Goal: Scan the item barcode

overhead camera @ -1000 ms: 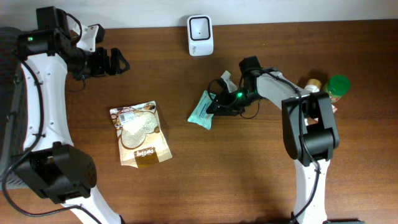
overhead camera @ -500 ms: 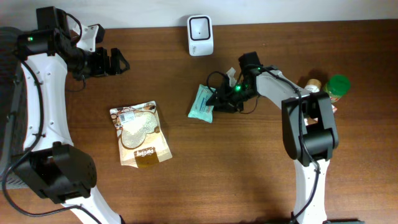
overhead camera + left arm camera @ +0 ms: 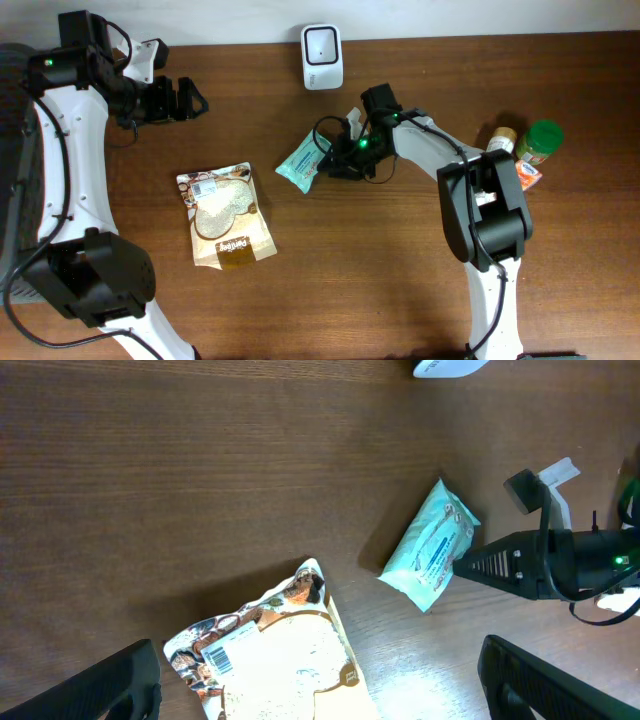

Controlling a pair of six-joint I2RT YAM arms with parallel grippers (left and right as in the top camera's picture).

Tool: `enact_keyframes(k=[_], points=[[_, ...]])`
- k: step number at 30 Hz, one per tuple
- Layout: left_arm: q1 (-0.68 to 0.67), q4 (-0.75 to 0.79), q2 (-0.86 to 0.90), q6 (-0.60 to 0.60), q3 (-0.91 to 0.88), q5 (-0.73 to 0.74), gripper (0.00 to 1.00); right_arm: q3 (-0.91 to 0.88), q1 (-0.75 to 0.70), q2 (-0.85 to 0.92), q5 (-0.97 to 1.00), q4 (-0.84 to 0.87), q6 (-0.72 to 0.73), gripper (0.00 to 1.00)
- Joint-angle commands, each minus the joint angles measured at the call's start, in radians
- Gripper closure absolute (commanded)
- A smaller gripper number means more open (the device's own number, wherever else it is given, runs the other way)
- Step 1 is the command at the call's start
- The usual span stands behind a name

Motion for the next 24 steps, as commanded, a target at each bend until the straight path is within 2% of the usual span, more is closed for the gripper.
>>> enact_keyframes(k=[1, 8, 15, 17, 19, 21, 24], points=[[-0.002, 0.002, -0.002, 0.01, 0.006, 0.018, 0.01, 0.003, -0.002, -0.046, -0.008, -0.003, -0.032, 0.64], [-0.002, 0.002, -0.002, 0.01, 0.006, 0.017, 0.01, 0.003, 0.043, -0.046, 0.016, 0.097, -0.007, 0.53], [-0.002, 0.002, -0.002, 0.01, 0.006, 0.017, 0.01, 0.003, 0.072, -0.046, 0.013, 0.182, 0.022, 0.51], [-0.002, 0.002, -0.002, 0.01, 0.006, 0.017, 0.01, 0.003, 0.072, -0.046, 0.015, 0.206, 0.022, 0.48], [-0.002, 0.002, -0.002, 0.01, 0.006, 0.017, 0.01, 0.003, 0.076, -0.046, 0.07, 0.225, 0.038, 0.43], [-0.002, 0.002, -0.002, 0.01, 0.006, 0.017, 0.01, 0.003, 0.095, -0.043, 0.204, 0.225, 0.05, 0.4], [-0.002, 0.002, -0.002, 0.01, 0.006, 0.017, 0.01, 0.003, 0.132, -0.031, 0.321, 0.246, 0.067, 0.39]])
